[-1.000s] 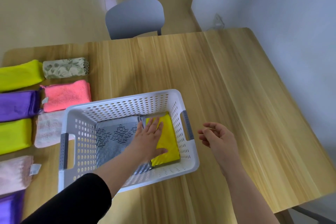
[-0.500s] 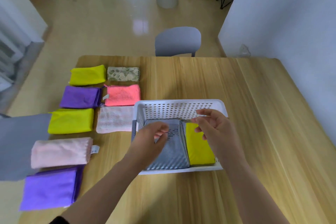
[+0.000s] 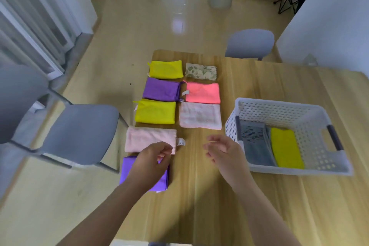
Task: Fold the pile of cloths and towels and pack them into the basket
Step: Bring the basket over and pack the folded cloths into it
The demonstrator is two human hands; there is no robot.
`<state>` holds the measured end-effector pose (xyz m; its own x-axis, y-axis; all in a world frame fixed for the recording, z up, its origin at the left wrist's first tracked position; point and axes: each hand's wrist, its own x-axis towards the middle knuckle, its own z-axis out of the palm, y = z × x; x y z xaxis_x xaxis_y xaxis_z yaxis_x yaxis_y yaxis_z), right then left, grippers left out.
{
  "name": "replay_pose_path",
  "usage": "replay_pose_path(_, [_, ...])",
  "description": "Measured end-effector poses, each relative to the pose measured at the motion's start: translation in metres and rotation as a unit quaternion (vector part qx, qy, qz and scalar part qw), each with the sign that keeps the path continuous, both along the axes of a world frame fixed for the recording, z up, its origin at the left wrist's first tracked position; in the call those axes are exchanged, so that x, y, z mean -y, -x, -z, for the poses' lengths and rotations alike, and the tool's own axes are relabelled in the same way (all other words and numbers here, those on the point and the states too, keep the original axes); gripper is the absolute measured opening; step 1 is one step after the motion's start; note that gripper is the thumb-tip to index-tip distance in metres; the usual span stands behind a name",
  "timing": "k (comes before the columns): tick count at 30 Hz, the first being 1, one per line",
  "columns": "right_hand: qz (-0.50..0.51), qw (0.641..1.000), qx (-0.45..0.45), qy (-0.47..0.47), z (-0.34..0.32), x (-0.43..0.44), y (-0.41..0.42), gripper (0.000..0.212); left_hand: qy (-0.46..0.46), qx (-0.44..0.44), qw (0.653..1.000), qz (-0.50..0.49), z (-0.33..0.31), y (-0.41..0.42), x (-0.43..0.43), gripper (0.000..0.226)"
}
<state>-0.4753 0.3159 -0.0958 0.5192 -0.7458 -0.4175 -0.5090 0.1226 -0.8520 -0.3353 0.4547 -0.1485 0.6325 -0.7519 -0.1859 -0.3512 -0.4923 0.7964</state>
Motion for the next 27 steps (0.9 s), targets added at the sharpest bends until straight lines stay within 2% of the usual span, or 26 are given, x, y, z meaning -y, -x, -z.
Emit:
replay_pose_path(8, [-0.060,0.996,-0.069,-0.016,0.040,-0.017,-0.036,0.016,-0.066,-0.015,0.998,-0.020,0.031,-0.033,-0.040,0.020])
replay_pose_path(11, [-0.101,0.989,-0.110,0.011,0.055,-0.009,-0.051,0.016,-0.113,0.017,0.993,-0.024,0.051,-0.042,-0.045,0.027])
replay_pose_path(15, [-0.176,0.973,-0.133,0.062,0.070,0.003,-0.076,0.019,-0.182,0.077,0.980,0.032,0.073,-0.056,-0.042,0.036])
replay_pose_path(21, [-0.320,0.919,-0.160,0.167,0.105,0.008,-0.121,0.036,-0.277,0.131,0.947,0.102,0.097,-0.069,-0.030,0.045])
replay_pose_path(25, [-0.402,0.870,-0.190,0.212,0.125,0.006,-0.148,0.043,-0.313,0.171,0.926,0.123,0.106,-0.071,-0.028,0.042])
replay_pose_path(27, [-0.423,0.857,-0.190,0.225,0.133,0.005,-0.156,0.044,-0.335,0.182,0.915,0.132,0.108,-0.070,-0.028,0.039])
